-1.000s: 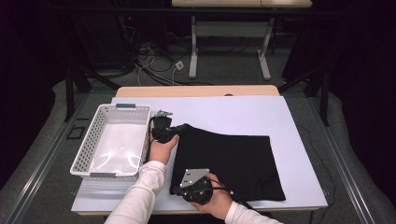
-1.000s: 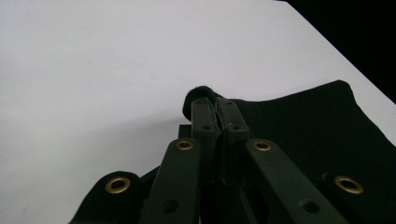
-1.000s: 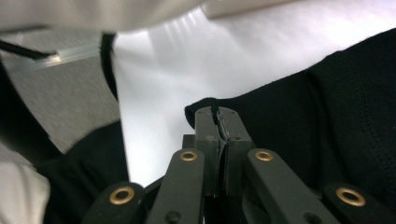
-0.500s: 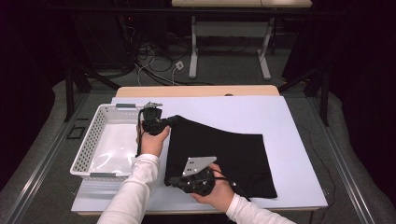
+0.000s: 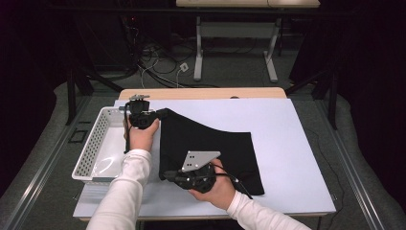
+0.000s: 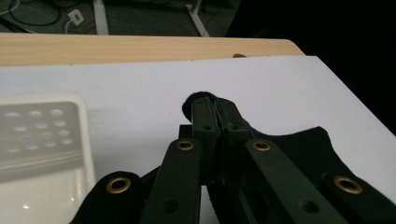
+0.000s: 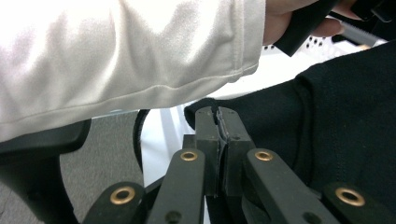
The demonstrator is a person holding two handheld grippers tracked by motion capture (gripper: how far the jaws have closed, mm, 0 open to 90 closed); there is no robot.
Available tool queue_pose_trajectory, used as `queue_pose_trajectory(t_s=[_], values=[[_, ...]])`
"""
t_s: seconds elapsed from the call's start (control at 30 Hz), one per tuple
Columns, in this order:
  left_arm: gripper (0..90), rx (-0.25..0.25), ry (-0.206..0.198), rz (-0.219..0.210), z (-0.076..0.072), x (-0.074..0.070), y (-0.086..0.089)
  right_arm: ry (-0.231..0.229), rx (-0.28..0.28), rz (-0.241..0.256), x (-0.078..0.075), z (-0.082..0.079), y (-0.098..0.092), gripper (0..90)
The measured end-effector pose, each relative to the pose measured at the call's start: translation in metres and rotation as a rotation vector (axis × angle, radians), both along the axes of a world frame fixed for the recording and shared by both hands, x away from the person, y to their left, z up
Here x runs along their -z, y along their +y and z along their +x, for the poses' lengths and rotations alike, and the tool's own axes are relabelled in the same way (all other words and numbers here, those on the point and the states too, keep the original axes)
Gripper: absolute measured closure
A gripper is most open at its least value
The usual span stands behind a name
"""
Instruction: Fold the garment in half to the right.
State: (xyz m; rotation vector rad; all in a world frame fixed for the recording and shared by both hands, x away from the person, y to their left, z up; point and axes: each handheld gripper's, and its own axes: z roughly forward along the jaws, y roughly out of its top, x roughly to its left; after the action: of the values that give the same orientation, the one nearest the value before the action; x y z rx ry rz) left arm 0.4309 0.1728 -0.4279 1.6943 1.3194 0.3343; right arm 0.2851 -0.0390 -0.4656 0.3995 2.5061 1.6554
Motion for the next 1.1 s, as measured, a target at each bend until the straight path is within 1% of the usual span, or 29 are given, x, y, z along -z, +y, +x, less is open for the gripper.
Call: queue_pose_trajectory(t_s=[0.07, 0.2, 0.23, 0.33, 0.43, 0.5, 0.6, 0.73, 0.93, 1.1], values=[[88.3, -0.009, -0.013, -0.002, -0.001, -0.006, 0.003, -0.005, 0.002, 0.012, -0.004, 0.001, 0.002, 88.0], [88.3, -0.022, -0.042, 0.006, -0.003, -0.019, 0.006, -0.015, -0.006, 0.033, -0.012, 0.003, 0.006, 88.0], [88.3, -0.024, -0.050, 0.016, -0.004, -0.021, 0.007, -0.017, -0.007, 0.038, -0.014, 0.003, 0.008, 88.0], [88.3, -0.030, -0.059, 0.023, -0.006, -0.028, 0.007, -0.027, -0.016, 0.057, -0.021, 0.002, 0.013, 88.0], [88.4, -0.036, -0.072, 0.028, -0.009, -0.034, 0.008, -0.047, -0.022, 0.066, -0.026, 0.000, 0.017, 88.0], [88.4, -0.035, -0.077, 0.039, -0.009, -0.036, 0.008, -0.047, -0.024, 0.076, -0.028, 0.000, 0.016, 88.0], [88.3, -0.024, -0.070, 0.040, -0.006, -0.033, 0.005, -0.048, -0.016, 0.068, -0.026, 0.002, 0.013, 87.9], [88.4, -0.008, -0.058, 0.027, -0.002, -0.025, -0.005, -0.040, -0.002, 0.063, -0.021, 0.004, 0.005, 87.9], [88.4, 0.016, -0.053, 0.003, 0.004, -0.019, -0.022, -0.026, 0.024, 0.068, -0.015, 0.005, -0.012, 87.8], [88.4, 0.040, -0.053, -0.004, 0.007, -0.015, -0.039, -0.020, 0.046, 0.074, -0.012, 0.005, -0.029, 87.7]])
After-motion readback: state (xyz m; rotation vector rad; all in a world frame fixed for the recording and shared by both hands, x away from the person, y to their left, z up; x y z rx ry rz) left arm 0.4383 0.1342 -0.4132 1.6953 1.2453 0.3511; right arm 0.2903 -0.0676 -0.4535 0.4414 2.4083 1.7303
